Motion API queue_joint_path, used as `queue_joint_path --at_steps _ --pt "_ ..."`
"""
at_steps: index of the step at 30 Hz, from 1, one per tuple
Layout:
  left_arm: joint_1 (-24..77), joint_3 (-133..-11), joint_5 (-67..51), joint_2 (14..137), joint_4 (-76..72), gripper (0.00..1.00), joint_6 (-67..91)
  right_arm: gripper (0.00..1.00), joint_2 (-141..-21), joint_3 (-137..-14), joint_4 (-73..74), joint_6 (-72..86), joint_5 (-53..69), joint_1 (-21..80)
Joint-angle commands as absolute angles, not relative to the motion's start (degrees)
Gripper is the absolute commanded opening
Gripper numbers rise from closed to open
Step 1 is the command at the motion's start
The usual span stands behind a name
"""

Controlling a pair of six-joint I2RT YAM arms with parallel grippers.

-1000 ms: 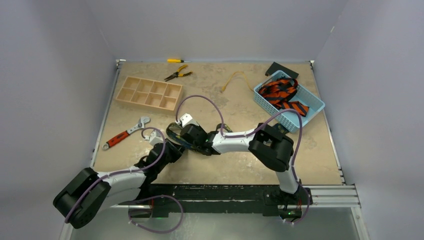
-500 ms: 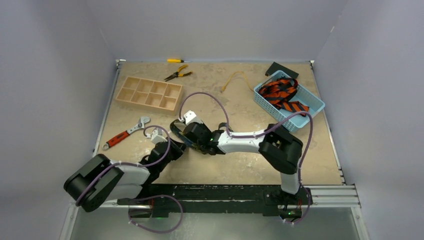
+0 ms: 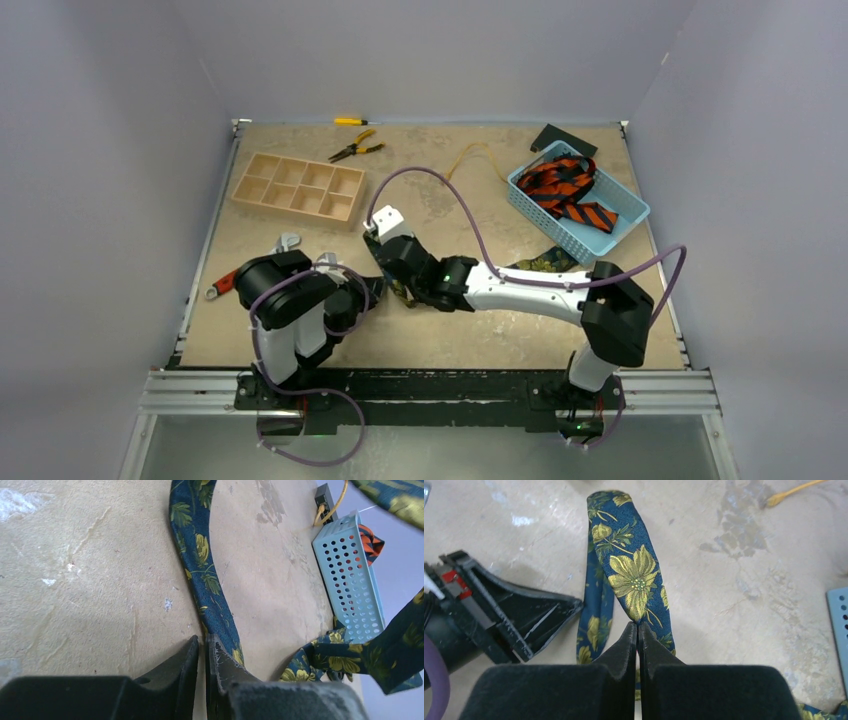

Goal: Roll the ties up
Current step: Flatten out the tie at the center of the board.

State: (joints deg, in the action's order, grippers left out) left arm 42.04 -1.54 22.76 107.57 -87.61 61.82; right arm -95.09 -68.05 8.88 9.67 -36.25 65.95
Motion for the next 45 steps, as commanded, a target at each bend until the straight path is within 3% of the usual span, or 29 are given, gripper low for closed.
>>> queue_joint_path --at_steps 1,6,14,18,21,27,32,33,36,38,40,43,45 --pt "43.5 2.4 26.5 108.1 -102.0 0.12 54.0 0.0 -94.1 -66.1 11.9 14.8 -35.4 67.1" --pt "43.5 3.9 27.2 99.3 -101.9 0.18 48.0 0.0 -94.7 -64.3 10.7 17.7 -32.4 67.3" --pt "44.1 9.6 30.7 87.4 -92.0 0.57 49.5 0.0 -97.9 -65.6 8.4 18.4 -29.1 69.9" --pt "47.2 10.4 33.2 76.3 -81.6 0.62 48.8 0.0 -99.5 -66.0 8.5 18.8 -28.5 70.9" --pt "49.9 9.8 36.8 60.8 -66.8 0.64 47.6 0.0 -99.9 -65.7 8.8 19.9 -28.8 71.9" --pt "50.7 1.9 42.1 23.2 -22.2 0.64 44.4 0.0 -97.1 -62.7 8.0 22.8 -28.0 73.2" --pt "50.7 -6.5 46.3 10.1 -1.0 0.64 44.0 0.0 -93.6 -58.2 7.6 25.6 -26.3 75.3" --pt "50.7 -8.0 47.0 9.8 3.3 0.64 44.6 0.06 -92.7 -57.2 7.8 26.5 -26.2 75.8" --pt "50.7 -12.2 48.8 11.2 11.3 0.64 47.5 0.43 -88.9 -54.8 8.4 29.2 -25.9 76.2" --pt "50.8 -14.1 49.8 12.6 14.1 0.64 48.6 0.58 -85.5 -53.7 9.4 31.5 -26.3 76.3" --pt "50.8 -15.7 50.6 13.8 15.4 0.64 49.2 0.65 -81.5 -52.6 10.7 33.9 -26.8 76.3" --pt "50.7 -17.8 50.7 15.5 15.9 0.64 48.5 0.66 -74.7 -49.3 12.4 39.1 -28.4 75.3" --pt "50.7 -19.7 50.4 16.6 16.8 0.63 48.7 0.67 -70.9 -46.2 13.9 44.0 -26.9 69.1"
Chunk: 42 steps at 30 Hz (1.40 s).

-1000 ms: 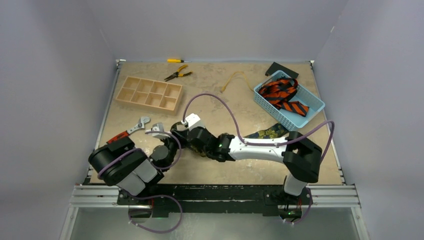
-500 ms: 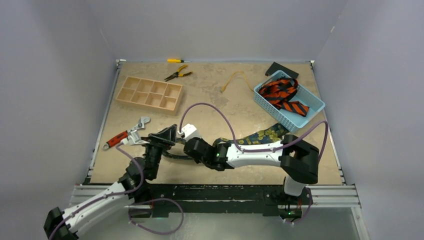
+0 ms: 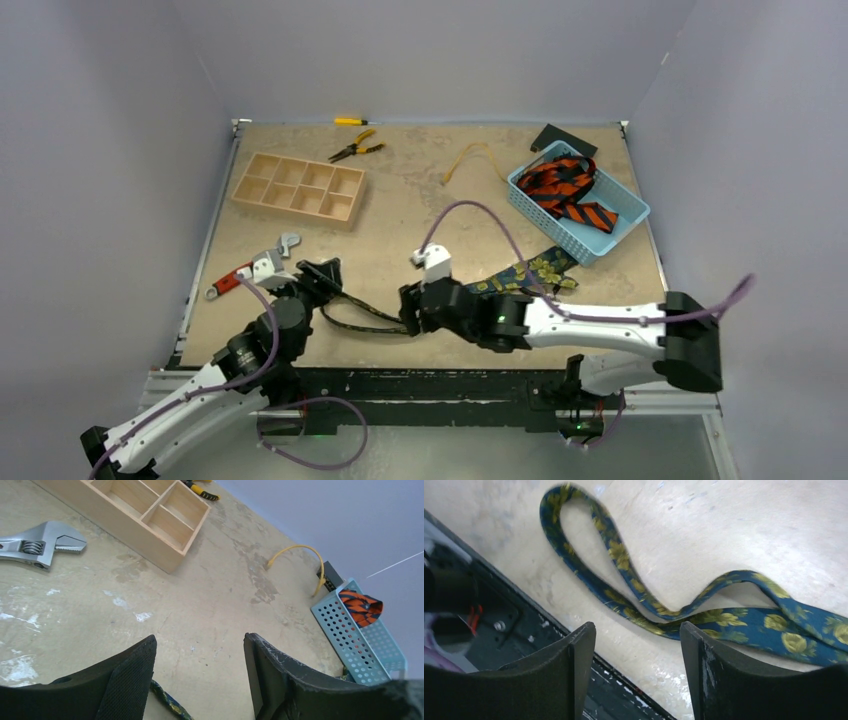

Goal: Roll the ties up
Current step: Flatten out the tie at the center of the board.

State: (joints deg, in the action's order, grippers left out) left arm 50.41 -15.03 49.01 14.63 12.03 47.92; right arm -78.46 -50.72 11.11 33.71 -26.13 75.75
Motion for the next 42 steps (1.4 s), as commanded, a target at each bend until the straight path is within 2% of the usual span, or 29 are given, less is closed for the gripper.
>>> queue_joint_path --at_steps 1,4,8,12,17,21,24,27,29,35,40,42 --pt "50.8 -20.7 50.3 17.3 17.5 0.63 49.0 0.66 -68.9 -44.2 14.4 46.7 -24.7 65.4" --pt "50.7 -23.7 49.5 19.2 20.1 0.62 49.7 0.69 -61.6 -36.5 11.7 52.6 -16.4 55.8" --pt "50.8 -25.0 48.5 19.0 22.7 0.62 51.5 0.74 -56.6 -30.1 7.4 60.5 -11.4 52.7" --pt "50.8 -25.5 44.9 19.0 26.4 0.61 54.3 0.74 -59.9 -31.6 4.9 62.2 -12.7 52.1" --pt "50.7 -28.1 34.5 23.1 32.1 0.59 56.6 0.74 -68.7 -36.3 6.6 57.8 -11.1 48.5" --pt "50.8 -29.0 24.2 27.5 33.1 0.6 57.3 0.75 -66.0 -32.7 5.9 60.5 -9.6 48.0" --pt "50.7 -28.5 18.1 28.7 31.9 0.66 56.7 0.76 -61.7 -28.5 4.9 63.8 -8.8 48.0" --pt "50.8 -28.4 15.4 31.1 31.3 0.86 56.3 0.77 -61.0 -24.6 3.3 67.6 -7.4 48.0" --pt "50.7 -29.2 14.7 33.2 31.3 0.91 55.6 0.77 -60.6 -22.9 2.0 70.2 -7.0 48.0" --pt "50.7 -34.1 10.4 39.3 31.6 0.96 56.9 0.77 -58.1 -18.1 -5.4 77.8 -9.0 48.0" --pt "50.7 -30.9 10.4 41.1 26.7 0.98 58.4 0.76 -63.9 -18.7 -9.1 80.2 -11.0 48.0" --pt "50.8 -29.6 11.8 41.2 25.7 0.95 58.8 0.76 -67.0 -19.6 -11.0 80.1 -12.4 47.4"
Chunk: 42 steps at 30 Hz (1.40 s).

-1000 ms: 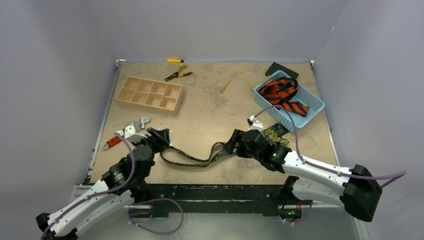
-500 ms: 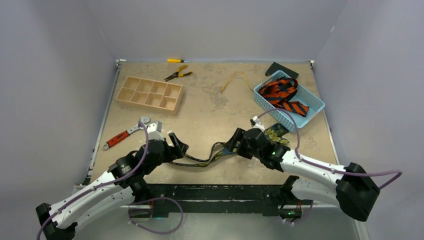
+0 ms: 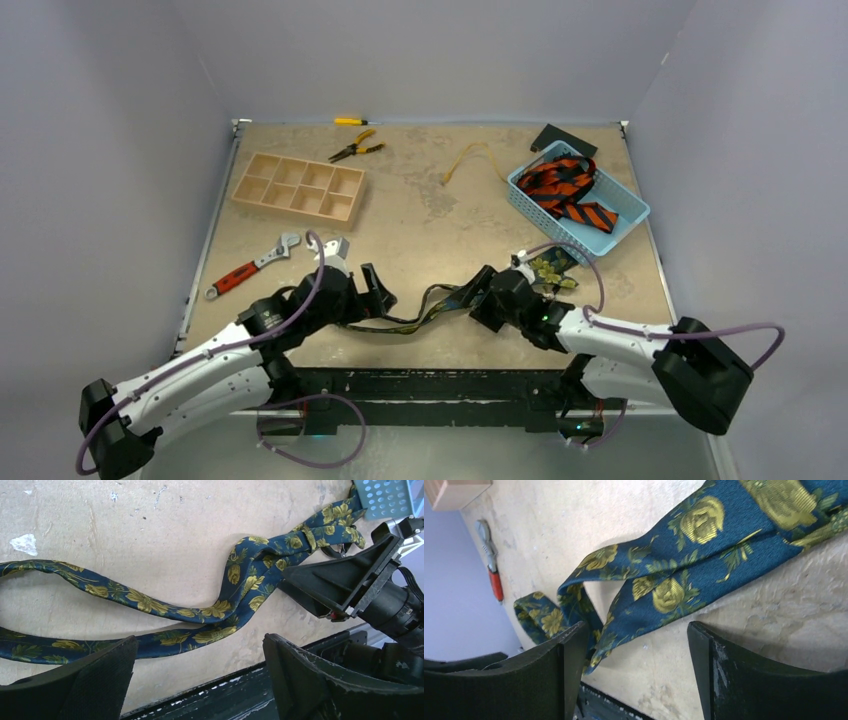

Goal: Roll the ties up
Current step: Flatten out the tie at the center of the board.

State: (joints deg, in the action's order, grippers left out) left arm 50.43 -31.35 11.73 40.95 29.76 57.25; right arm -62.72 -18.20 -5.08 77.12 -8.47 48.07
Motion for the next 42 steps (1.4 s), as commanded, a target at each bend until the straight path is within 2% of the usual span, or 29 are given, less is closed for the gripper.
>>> queue_joint_path --at_steps 1,7,15,18,22,25,28,32,35,37,38,42 --pt "50.8 -28.8 12.7 40.8 25.2 0.92 58.8 0.75 -69.5 -20.1 -12.7 79.9 -12.8 46.9" --pt "50.7 -24.2 20.8 32.9 25.1 0.82 58.4 0.72 -81.2 -19.2 -25.7 77.4 -11.2 41.1" --pt "50.7 -12.2 25.8 21.1 15.5 0.57 58.6 0.47 -92.4 -21.0 -46.0 61.6 -6.4 36.6" --pt "50.7 -9.6 26.5 19.3 12.2 0.53 58.3 0.4 -96.1 -20.8 -55.0 58.7 -2.9 34.9" --pt "50.8 -8.4 28.7 19.9 7.7 0.5 55.3 0.41 -99.4 -21.4 -64.2 53.8 -0.2 33.4" --pt "50.9 -8.7 31.6 21.0 6.5 0.5 53.3 0.43 -97.8 -22.9 -63.9 51.1 2.0 32.9" --pt "50.9 -10.4 34.7 21.4 7.7 0.51 51.7 0.52 -89.8 -22.8 -58.2 46.7 0.9 32.8" --pt "50.8 -15.2 41.7 22.9 17.4 0.53 55.2 0.67 -78.2 -25.5 -40.2 42.3 -4.1 32.9" --pt "50.7 -21.4 45.0 27.8 31.0 0.74 65.4 0.72 -77.0 -31.2 -27.4 39.7 -5.5 32.9" --pt "50.8 -26.2 45.1 31.6 39.1 0.92 71.1 0.72 -76.6 -33.1 -25.2 39.2 -3.7 32.9" --pt "50.8 -28.6 44.7 33.3 42.7 0.97 73.9 0.72 -76.0 -33.4 -24.8 39.1 -3.0 32.9" --pt "50.8 -35.4 43.8 36.0 50.6 0.98 74.5 0.72 -73.1 -34.1 -23.3 37.9 -2.3 33.0"
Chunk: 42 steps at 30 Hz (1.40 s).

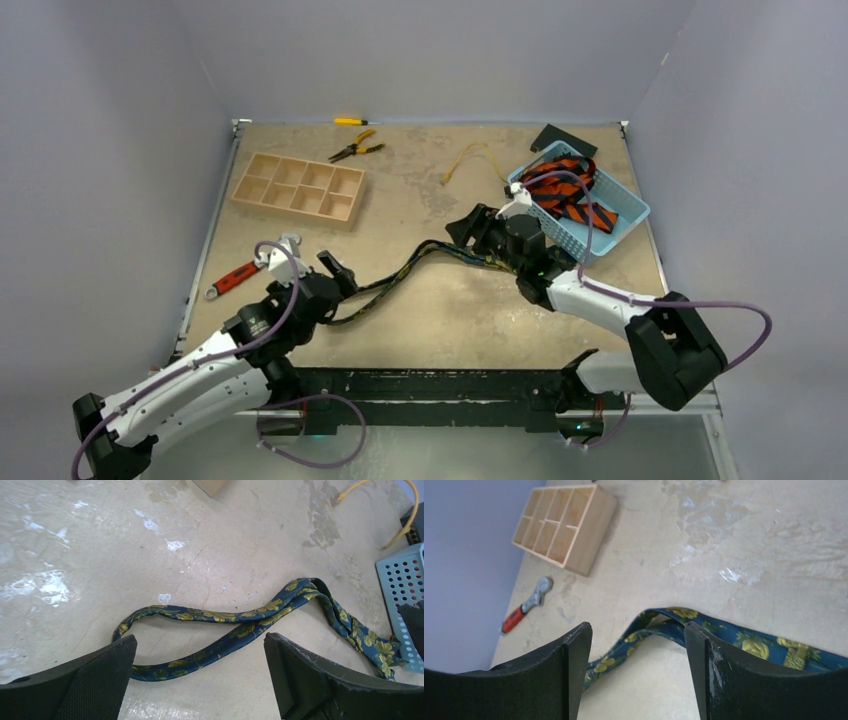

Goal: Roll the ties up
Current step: Flatten out the tie at the center of the board.

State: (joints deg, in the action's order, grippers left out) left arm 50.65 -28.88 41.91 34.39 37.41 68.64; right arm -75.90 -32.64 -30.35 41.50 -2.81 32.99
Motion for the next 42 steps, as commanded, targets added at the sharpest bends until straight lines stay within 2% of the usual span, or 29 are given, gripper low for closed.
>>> queue_joint_path --at_steps 1,2,4,6,9,18,22,24,30,31,33,34,38,42 --pt "50.7 -36.1 43.8 36.4 50.9 0.95 72.8 0.71 -72.7 -34.3 -23.0 37.3 -2.3 33.0" --pt "50.6 -36.8 44.2 37.8 52.3 0.91 72.6 0.71 -72.5 -34.6 -22.6 36.7 -2.3 33.0" --pt "50.4 -38.1 43.6 42.1 54.8 0.77 73.0 0.71 -72.0 -35.0 -22.0 35.9 -2.1 33.0" --pt "49.6 -38.4 41.5 47.9 54.7 0.68 73.3 0.7 -71.5 -34.9 -22.2 35.5 -1.4 33.0" --pt "46.5 -38.4 39.0 55.0 55.2 0.65 73.5 0.7 -71.3 -34.8 -22.6 35.4 -0.4 33.0" --pt "38.7 -34.1 36.5 59.5 46.8 0.55 68.7 0.7 -70.0 -35.4 -22.6 34.7 1.1 33.0" --pt "38.4 -32.2 34.7 64.1 42.7 0.42 68.1 0.7 -69.0 -35.7 -22.1 34.5 1.4 33.0" --pt "38.4 -30.9 34.0 63.7 40.5 0.37 67.8 0.7 -68.3 -35.5 -21.9 34.4 1.4 33.0" --pt "38.4 -28.1 33.8 59.3 37.5 0.34 66.1 0.7 -67.0 -34.7 -21.6 34.1 1.4 33.0" --pt "38.5 -27.6 33.9 59.1 36.4 0.27 65.6 0.7 -67.0 -34.5 -21.8 34.2 1.4 33.0" --pt "38.4 -26.3 34.1 58.6 33.7 0.04 64.6 0.7 -67.0 -34.1 -22.4 34.3 1.9 33.0" --pt "38.5 -25.8 34.7 58.0 32.2 0.0 64.2 0.7 -66.9 -34.1 -22.5 34.3 2.1 33.0" --pt "38.8 -23.5 40.1 51.3 24.8 0.0 61.0 0.69 -65.4 -33.6 -23.4 33.3 3.3 33.0" --pt "40.6 -18.4 45.8 38.2 9.4 0.0 50.8 0.67 -62.8 -32.1 -26.7 31.7 5.2 33.1"
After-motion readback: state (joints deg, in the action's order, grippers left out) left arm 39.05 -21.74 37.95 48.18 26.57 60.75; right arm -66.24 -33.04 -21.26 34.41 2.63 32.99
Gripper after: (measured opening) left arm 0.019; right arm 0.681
